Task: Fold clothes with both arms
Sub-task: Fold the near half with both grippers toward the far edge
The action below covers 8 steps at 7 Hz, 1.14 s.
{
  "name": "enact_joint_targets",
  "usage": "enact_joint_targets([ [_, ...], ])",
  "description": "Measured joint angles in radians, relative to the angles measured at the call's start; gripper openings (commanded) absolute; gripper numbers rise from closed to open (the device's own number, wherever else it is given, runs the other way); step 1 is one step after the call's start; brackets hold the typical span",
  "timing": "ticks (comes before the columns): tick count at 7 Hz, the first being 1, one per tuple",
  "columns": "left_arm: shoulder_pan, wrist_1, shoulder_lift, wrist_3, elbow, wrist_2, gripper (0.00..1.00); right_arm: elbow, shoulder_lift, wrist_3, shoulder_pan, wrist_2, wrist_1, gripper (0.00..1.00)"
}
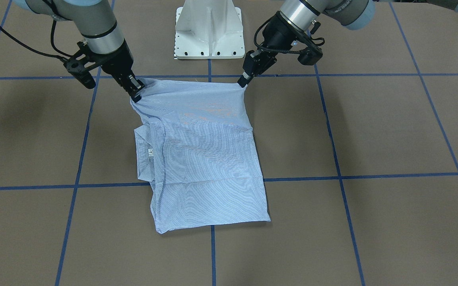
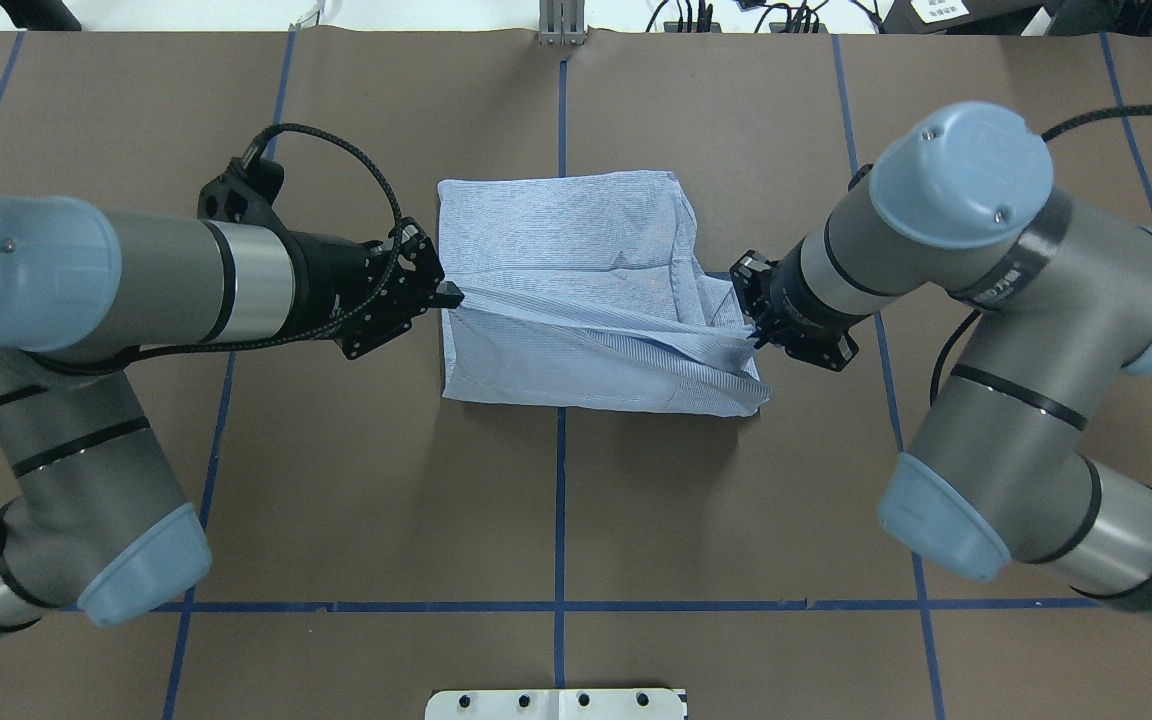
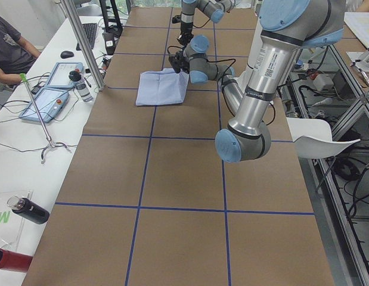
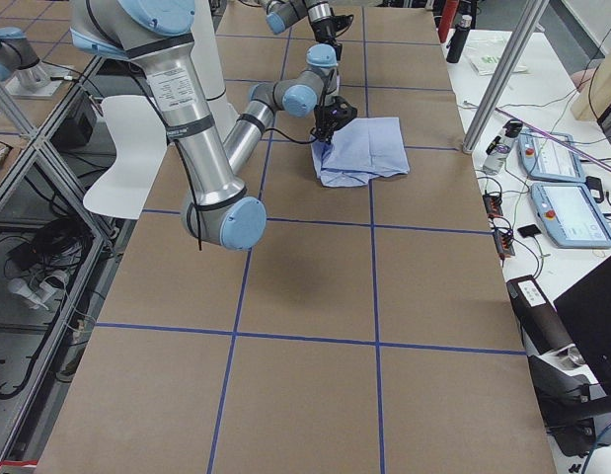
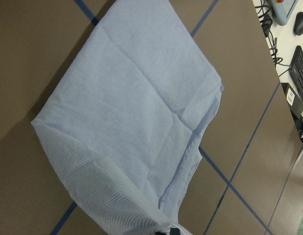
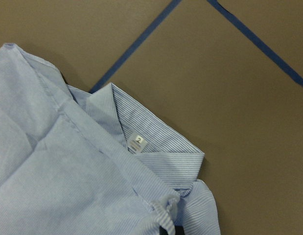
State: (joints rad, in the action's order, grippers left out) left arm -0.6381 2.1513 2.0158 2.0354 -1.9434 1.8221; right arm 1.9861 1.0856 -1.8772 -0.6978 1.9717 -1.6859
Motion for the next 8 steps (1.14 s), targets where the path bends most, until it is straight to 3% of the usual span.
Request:
enact_joint_targets([
  [3,-0.091,0.024,0.090,-0.086,0.204,0.016,0.00,-0.245,-0.173,0.125,-0.090,0.037,-0.004,0.00],
  [6,-0.128,0.132,0.172,-0.101,0.424,0.015,0.00,-0.512,-0.319,0.280,-0.147,0.039,0.006,0.00],
  [8,-0.138,0.225,0.226,-0.102,0.580,0.011,0.00,-0.693,-0.391,0.322,-0.162,0.039,0.109,0.00],
])
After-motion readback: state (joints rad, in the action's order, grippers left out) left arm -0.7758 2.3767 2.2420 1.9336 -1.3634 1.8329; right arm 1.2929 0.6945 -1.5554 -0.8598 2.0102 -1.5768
